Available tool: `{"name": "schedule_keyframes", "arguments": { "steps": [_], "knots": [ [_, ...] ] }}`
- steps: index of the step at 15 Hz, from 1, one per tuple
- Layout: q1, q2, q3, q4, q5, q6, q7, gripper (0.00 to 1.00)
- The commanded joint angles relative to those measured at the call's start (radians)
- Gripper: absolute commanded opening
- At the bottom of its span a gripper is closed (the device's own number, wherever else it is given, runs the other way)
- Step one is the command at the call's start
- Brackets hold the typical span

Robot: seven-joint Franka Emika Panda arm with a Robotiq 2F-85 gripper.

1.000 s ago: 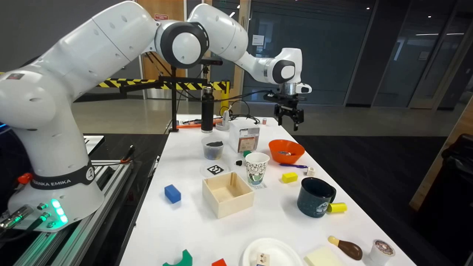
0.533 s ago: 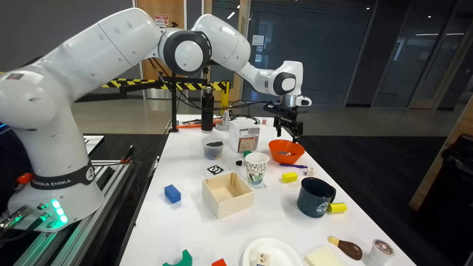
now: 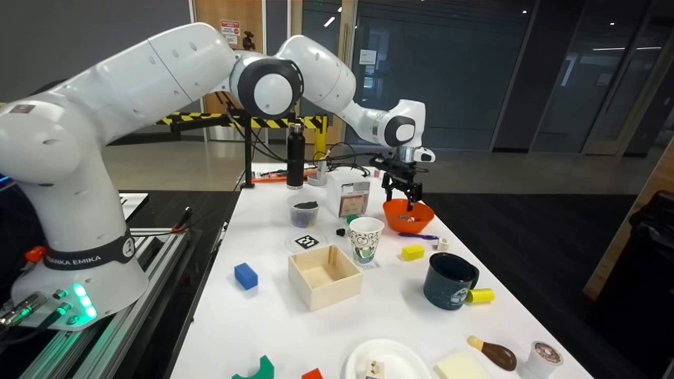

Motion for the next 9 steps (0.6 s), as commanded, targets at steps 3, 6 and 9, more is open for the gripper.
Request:
{"name": "schedule_keyframes", "arguments": {
  "steps": [3, 6, 9],
  "knots": [
    [-0.003, 0.108, 0.001, 0.169, 0.056, -0.034, -0.008, 1.0],
    [-0.006, 0.147, -0.003, 0.222, 0.067, -0.048, -0.009, 1.0],
    [-0.009, 0.186, -0.004, 0.269, 0.08, -0.075, -0.01, 1.0]
  ]
}}
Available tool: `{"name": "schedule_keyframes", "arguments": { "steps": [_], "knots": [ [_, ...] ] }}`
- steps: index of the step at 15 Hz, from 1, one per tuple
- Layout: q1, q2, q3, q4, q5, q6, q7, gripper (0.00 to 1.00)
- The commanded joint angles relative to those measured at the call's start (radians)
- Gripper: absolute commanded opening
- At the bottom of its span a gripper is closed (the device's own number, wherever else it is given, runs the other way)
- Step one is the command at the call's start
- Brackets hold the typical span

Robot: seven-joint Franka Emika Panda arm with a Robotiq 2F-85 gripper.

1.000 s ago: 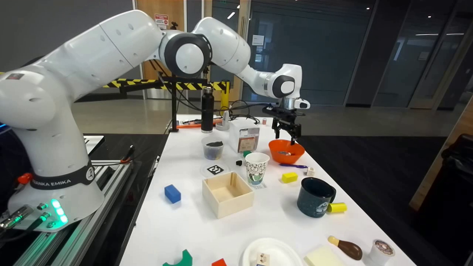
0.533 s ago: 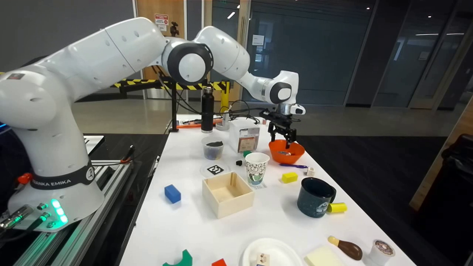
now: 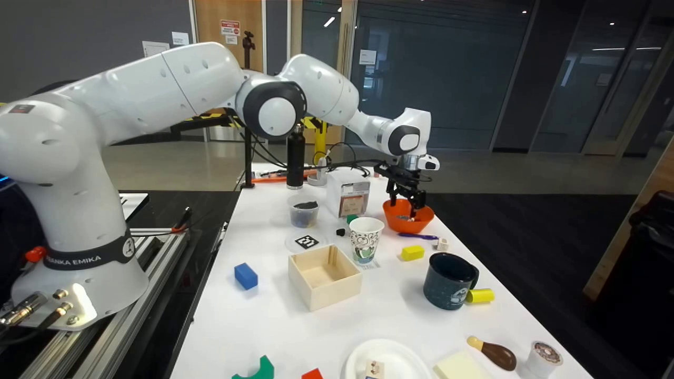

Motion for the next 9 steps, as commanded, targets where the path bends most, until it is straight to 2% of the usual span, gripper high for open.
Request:
{"name": "schedule_keyframes", "arguments": {
  "steps": [1, 9],
  "knots": [
    [-0.003, 0.081, 0.0, 0.125, 0.042, -0.058, -0.015, 1.0],
    [-0.011, 0.169, 0.004, 0.238, 0.064, -0.064, -0.029, 1.0]
  ]
}}
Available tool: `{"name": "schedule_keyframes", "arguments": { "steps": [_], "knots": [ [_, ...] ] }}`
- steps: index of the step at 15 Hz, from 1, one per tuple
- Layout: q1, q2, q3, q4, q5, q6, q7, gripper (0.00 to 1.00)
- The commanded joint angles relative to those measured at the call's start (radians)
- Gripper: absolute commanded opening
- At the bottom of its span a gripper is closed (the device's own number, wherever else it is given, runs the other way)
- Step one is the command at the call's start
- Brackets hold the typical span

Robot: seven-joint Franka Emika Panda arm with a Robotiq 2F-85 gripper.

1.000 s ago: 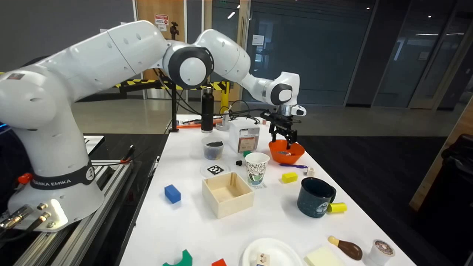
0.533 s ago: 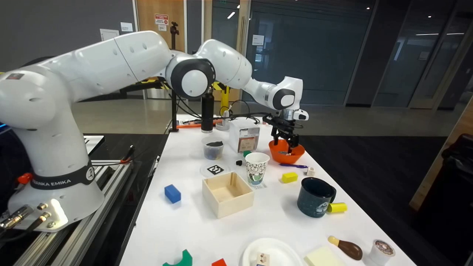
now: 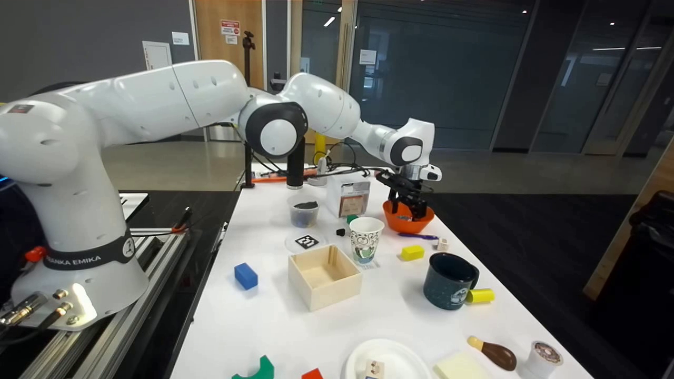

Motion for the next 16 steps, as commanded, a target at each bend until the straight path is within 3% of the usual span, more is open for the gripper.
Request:
{"name": "schedule_keyframes", "arguments": {
  "steps": [1, 12, 13, 16],
  "knots": [
    [-0.011, 0.057, 0.021, 0.097, 0.025, -0.028, -0.024, 0.8],
    [-0.01, 0.077, 0.034, 0.13, 0.018, -0.037, -0.029, 0.03],
    [-0.01, 0.077, 0.034, 0.13, 0.018, -0.037, -0.029, 0.0],
    [-0.004, 0.064, 0.027, 0.134, 0.009, -0.036, -0.024, 0.05]
  ]
}}
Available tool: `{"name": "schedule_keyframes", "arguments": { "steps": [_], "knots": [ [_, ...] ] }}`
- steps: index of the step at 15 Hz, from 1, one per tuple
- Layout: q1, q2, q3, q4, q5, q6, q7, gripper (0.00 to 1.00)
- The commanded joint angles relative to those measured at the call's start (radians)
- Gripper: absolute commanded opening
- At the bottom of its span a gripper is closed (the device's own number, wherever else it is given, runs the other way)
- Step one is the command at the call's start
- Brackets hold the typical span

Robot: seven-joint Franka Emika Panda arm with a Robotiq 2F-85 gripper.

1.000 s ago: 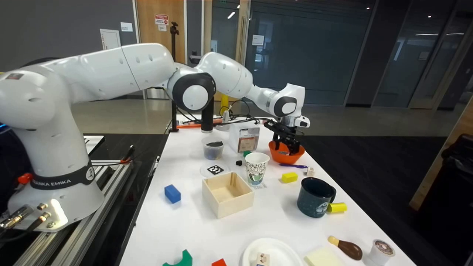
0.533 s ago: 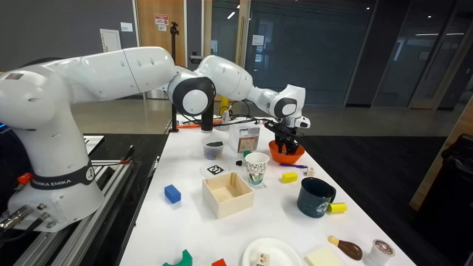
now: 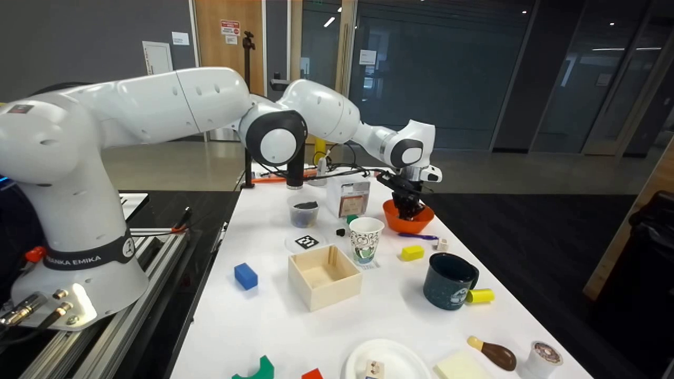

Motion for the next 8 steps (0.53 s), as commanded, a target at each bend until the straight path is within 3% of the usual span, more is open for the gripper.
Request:
{"name": "schedule_keyframes", "arguments": {
  "steps": [1, 8],
  "knots": [
    [0.001, 0.013, 0.007, 0.068, 0.005, -0.028, -0.022, 0.05],
    [0.009, -0.03, -0.01, 0.091, -0.01, -0.04, -0.003, 0.05]
  ]
}}
